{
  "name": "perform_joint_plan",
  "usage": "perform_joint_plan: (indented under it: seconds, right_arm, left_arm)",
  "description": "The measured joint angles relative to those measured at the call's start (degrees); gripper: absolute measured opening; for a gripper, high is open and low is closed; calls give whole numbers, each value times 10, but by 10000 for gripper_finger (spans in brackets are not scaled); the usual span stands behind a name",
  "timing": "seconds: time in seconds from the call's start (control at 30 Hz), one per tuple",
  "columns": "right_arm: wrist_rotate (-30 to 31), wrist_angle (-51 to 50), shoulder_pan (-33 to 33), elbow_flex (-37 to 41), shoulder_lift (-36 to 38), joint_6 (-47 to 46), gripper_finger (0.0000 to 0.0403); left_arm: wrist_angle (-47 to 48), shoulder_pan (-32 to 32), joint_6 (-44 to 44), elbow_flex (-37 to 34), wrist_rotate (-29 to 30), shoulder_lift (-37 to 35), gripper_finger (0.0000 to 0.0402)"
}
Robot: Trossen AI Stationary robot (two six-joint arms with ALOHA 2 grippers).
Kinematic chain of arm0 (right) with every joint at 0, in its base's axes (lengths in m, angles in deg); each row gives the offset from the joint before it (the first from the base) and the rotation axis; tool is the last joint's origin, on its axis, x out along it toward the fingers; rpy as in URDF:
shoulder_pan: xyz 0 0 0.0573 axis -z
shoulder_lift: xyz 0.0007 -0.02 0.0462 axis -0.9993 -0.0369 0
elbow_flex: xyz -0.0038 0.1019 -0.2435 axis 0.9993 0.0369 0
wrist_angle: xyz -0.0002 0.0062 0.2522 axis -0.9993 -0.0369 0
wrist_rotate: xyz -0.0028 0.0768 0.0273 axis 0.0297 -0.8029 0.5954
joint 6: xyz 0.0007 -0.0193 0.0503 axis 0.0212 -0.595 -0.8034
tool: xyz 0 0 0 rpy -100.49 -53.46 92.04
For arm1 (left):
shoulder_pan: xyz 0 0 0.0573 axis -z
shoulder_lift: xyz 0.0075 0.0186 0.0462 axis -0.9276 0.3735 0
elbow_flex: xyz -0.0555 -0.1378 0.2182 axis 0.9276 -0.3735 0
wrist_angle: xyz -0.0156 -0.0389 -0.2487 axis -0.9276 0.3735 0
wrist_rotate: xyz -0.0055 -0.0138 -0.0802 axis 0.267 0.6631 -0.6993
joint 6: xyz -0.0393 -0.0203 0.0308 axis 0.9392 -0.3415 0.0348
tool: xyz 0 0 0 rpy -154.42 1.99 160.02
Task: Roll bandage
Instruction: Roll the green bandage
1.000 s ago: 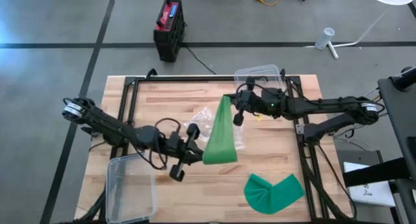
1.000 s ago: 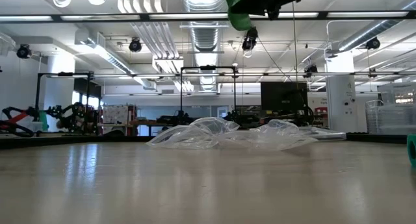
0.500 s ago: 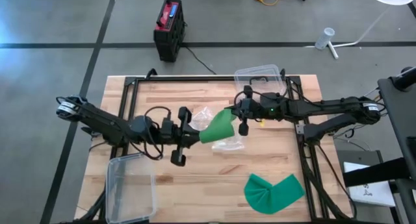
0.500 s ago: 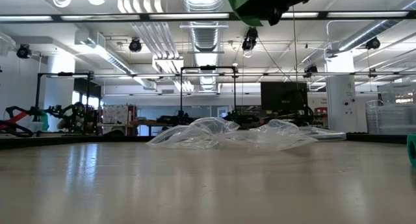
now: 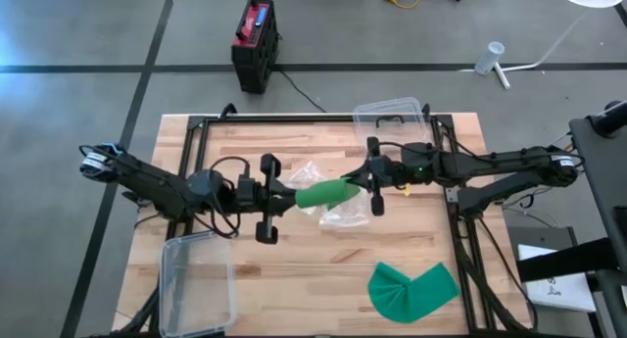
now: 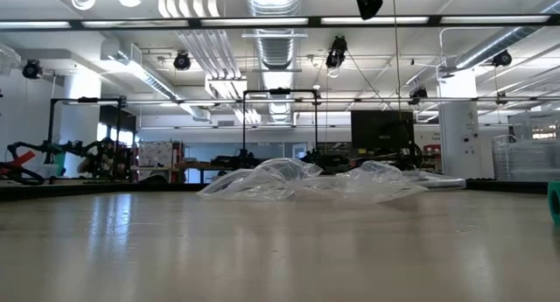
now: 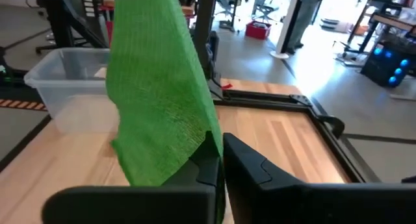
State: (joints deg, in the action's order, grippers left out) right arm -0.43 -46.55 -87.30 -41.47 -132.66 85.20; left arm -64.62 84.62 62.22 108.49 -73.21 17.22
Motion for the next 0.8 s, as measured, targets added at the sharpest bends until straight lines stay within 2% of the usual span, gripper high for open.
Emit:
perform_joint_plan:
  seconds: [0.4, 0.67, 0.8]
  right_arm:
    - [0, 4, -9, 0, -1, -13, 118]
    - [-1, 3, -9, 0, 5, -13, 158]
    - [-26, -11, -8, 0, 23, -21, 175]
  left_arm:
    - [-10, -2, -4, 0, 3, 9, 4]
    - [-9, -2, -13, 0, 5, 9, 4]
    - [2, -2, -8, 0, 5, 9, 4]
